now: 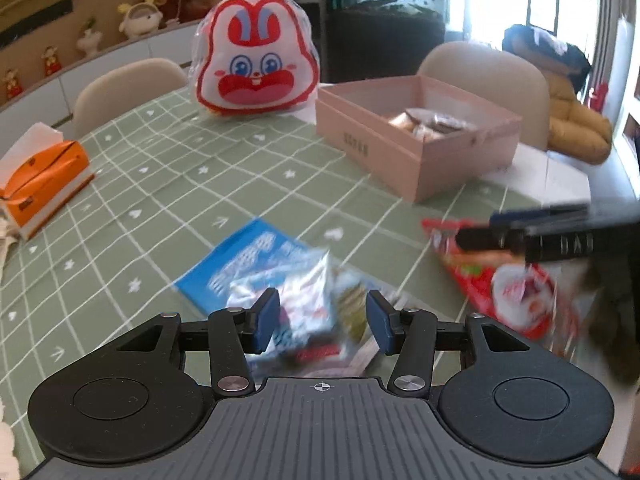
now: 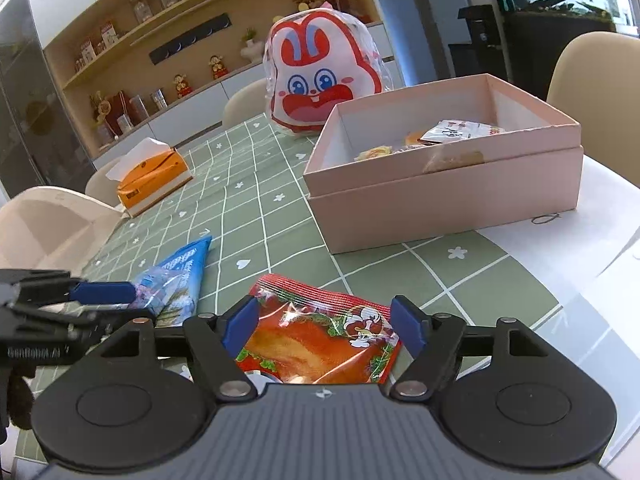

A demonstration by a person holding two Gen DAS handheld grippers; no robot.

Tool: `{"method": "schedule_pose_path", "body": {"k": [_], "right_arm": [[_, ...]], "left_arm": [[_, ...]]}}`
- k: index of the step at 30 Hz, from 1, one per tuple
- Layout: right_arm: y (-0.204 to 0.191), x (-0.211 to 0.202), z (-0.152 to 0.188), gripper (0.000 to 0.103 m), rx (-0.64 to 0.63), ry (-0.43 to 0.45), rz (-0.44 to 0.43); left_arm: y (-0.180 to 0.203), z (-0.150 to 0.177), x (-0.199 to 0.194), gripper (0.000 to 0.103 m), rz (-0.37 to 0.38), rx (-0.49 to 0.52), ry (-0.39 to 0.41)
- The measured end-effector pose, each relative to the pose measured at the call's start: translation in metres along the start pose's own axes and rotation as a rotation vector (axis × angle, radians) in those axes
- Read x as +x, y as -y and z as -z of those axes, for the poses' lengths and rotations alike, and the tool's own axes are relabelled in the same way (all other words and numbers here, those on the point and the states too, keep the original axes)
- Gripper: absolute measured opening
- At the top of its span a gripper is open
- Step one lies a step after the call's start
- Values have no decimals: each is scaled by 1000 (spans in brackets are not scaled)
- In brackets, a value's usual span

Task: Organize snacks
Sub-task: 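Grasp the red-orange chicken snack bag with the right tool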

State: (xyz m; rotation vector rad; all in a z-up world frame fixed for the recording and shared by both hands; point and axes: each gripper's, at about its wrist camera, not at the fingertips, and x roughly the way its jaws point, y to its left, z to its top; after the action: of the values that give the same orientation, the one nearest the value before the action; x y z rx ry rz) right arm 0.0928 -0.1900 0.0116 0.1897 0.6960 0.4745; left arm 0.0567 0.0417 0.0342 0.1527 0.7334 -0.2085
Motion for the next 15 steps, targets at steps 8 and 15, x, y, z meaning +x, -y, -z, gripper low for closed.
{"method": "schedule_pose_path", "body": {"k": [8,15], "right_arm": [[-15,5,2,77,-87,-17,77],[-26,11,2,85,-160,-52,112]], "left_arm": [[-2,14,-5,56,26,17,62],[0,16,-9,60,135,-4,75]]}}
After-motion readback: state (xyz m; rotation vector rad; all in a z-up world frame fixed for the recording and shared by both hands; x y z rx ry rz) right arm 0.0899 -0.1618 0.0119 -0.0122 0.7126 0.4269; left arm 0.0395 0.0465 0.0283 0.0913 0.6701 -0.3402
